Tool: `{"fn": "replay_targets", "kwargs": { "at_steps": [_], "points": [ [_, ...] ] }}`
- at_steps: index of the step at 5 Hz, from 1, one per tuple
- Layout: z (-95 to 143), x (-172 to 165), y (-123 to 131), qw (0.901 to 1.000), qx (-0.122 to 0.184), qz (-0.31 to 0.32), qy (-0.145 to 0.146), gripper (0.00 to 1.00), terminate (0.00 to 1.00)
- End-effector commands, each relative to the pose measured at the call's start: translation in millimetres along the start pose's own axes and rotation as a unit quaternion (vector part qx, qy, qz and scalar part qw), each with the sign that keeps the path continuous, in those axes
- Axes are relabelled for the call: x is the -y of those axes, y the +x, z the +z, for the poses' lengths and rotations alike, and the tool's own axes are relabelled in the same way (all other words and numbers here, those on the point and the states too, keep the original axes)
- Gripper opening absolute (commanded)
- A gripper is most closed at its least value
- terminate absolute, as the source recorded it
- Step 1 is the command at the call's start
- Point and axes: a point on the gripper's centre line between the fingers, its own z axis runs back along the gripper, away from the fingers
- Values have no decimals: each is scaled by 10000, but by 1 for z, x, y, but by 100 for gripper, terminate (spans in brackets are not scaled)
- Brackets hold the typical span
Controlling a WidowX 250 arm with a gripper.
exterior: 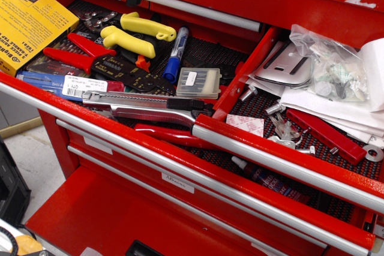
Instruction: Pick up box cutter and put into drawer
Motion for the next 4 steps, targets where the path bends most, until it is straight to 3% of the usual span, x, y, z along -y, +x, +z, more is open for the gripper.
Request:
{"fn": "replay_targets", "kwargs": {
  "at_steps": [1,2,3,4],
  "points": [
    [0,0,0,10000,0,0,0,100,0],
    [-5,17,6,9916,-135,-1242,-324,100,0],
    [-27,29,5,9667,-15,-2419,-831,100,0],
    [-51,41,-1,9351,131,-3455,-773,100,0]
  ]
}}
